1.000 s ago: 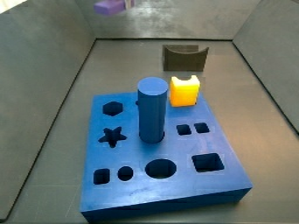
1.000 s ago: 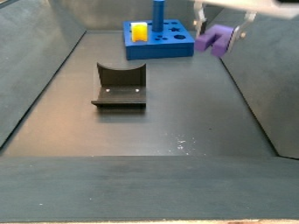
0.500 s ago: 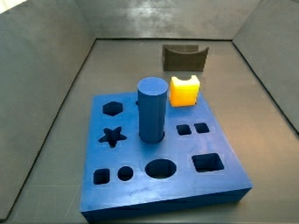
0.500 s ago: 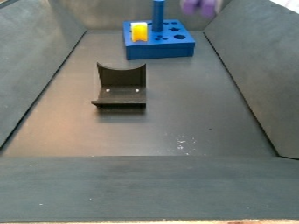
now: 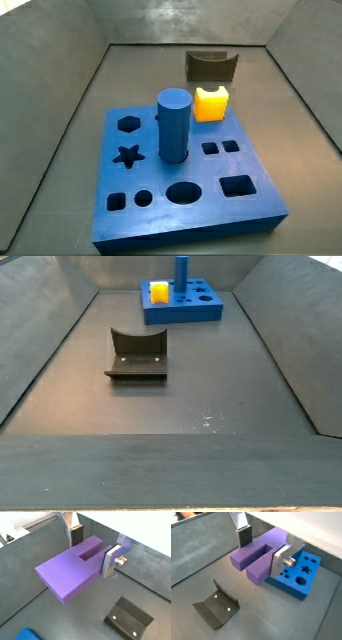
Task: Pick up the double-square object. Move up. Place the double-square object on the fixture. Regrasp the double-square object. Move to above the board. Insert the double-square object.
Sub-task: Place the double-square object on the fixture.
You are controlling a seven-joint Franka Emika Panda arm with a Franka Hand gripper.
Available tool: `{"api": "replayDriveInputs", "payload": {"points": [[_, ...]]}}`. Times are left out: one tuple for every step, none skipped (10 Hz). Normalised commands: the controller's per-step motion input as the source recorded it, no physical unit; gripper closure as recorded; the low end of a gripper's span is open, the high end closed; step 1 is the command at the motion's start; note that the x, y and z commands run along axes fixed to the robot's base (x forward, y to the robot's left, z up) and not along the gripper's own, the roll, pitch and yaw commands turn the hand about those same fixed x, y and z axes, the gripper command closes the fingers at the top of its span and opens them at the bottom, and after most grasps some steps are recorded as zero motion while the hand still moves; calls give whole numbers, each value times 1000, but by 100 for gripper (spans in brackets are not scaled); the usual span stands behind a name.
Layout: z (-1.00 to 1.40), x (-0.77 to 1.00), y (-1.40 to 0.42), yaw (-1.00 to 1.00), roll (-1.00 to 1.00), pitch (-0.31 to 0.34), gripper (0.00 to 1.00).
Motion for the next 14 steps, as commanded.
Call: {"api": "replayDriveInputs", "payload": {"points": [[233,1000,-184,175,-74,203,100],[139,898,-103,89,-56,184,100],[105,840,-80,71,-49,182,100],[67,730,-47,52,-33,171,100],[48,616,-30,42,-16,170,100],[-1000,766,854,137,-1000,42,100],[-1000,744,856,134,-1000,40,100],[-1000,799,874,90,-1000,20,100],[-1000,858,885,78,-1000,32,100],[-1000,993,897,60,-1000,53,100],[-916,1000,831,48,-987,65,100],[-572,894,552,1,-655,91,100],[-414,841,436,-16,-535,106,100],[-107,741,217,-36,-338,134,100]]}}
